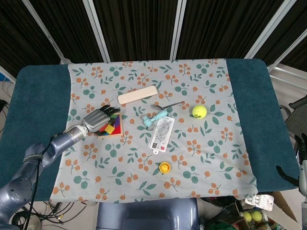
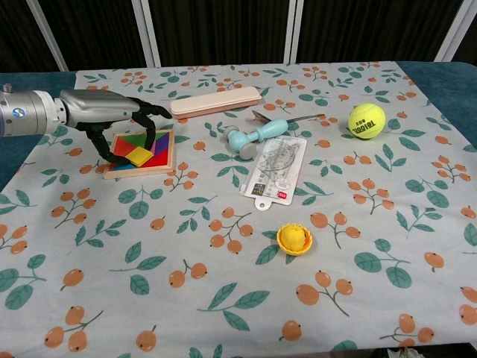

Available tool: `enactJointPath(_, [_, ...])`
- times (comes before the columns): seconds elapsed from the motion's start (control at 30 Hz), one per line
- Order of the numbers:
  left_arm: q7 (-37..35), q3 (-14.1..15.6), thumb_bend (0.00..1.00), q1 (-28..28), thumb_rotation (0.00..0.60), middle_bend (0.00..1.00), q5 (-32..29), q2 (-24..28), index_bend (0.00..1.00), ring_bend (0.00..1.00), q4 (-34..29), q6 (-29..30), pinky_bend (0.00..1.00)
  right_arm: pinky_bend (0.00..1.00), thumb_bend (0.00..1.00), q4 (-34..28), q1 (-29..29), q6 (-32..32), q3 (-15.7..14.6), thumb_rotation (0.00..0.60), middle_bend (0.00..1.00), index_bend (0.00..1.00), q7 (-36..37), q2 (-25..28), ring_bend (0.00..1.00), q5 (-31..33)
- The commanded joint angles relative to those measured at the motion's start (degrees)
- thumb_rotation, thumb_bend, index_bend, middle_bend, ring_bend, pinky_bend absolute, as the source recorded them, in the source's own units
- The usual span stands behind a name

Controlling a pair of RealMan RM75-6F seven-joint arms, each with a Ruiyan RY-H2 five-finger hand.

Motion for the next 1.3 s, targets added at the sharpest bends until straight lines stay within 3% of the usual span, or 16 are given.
enactJointPath(0.03, [-0.1, 0.0, 0.33, 0.0, 0.600, 0.02, 0.0, 0.0, 0.44, 0.00, -0.1, 0.1, 0.00, 0.23, 0.11, 0.0, 0.0, 0.0, 0.0, 0.600, 0.00, 0.00, 0.0, 0.0, 0.05, 0.0])
enactJointPath(1.3, [-0.8, 0.1, 0.32, 0.0, 0.600, 0.02, -0.1, 0.2, 0.43, 0.00, -0.4, -0.2, 0.00, 0.23, 0.11, -0.1, -0.1, 0.0, 0.0, 0.600, 0.00, 0.00, -0.1, 0.0, 0.05, 0.1])
